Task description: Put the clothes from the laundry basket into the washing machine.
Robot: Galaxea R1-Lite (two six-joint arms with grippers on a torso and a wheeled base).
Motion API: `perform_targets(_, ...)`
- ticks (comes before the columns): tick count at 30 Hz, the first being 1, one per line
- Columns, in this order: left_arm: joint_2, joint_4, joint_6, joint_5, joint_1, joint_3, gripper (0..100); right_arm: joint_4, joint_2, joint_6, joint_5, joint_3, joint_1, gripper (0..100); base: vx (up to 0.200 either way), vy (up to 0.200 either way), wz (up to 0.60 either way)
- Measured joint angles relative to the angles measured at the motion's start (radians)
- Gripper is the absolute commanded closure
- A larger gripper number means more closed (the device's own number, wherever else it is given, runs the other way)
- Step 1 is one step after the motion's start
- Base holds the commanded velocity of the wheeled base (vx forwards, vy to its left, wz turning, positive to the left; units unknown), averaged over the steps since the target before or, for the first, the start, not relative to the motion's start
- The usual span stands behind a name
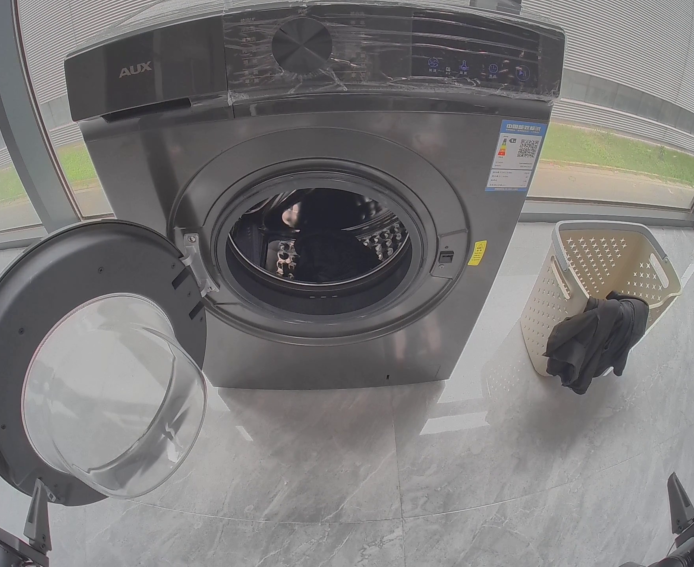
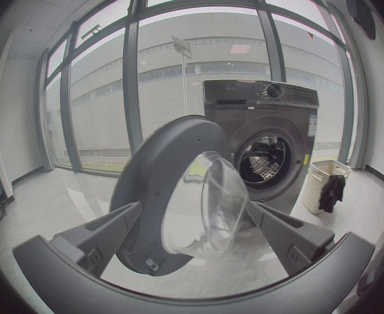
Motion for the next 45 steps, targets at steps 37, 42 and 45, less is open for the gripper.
perform_targets(37,-0.01,0.051,-0.039,-0.151,-0.005,0.0,0,-0.001,-0.001,0.0,0.0,0.0,0.001,0,0.032,-0.097,0.0)
perform_targets(42,-0.009,0.051,-0.04,-0.152,-0.005,0.0,0,-0.001,-0.001,0.0,0.0,0.0,0.0,0,0.2,0.0,0.0)
perform_targets(45,-0.009,0.051,-0.039,-0.151,-0.005,0.0,0,-0.001,-0.001,0.0,0.0,0.0,0.0,0,0.2,0.0,0.0)
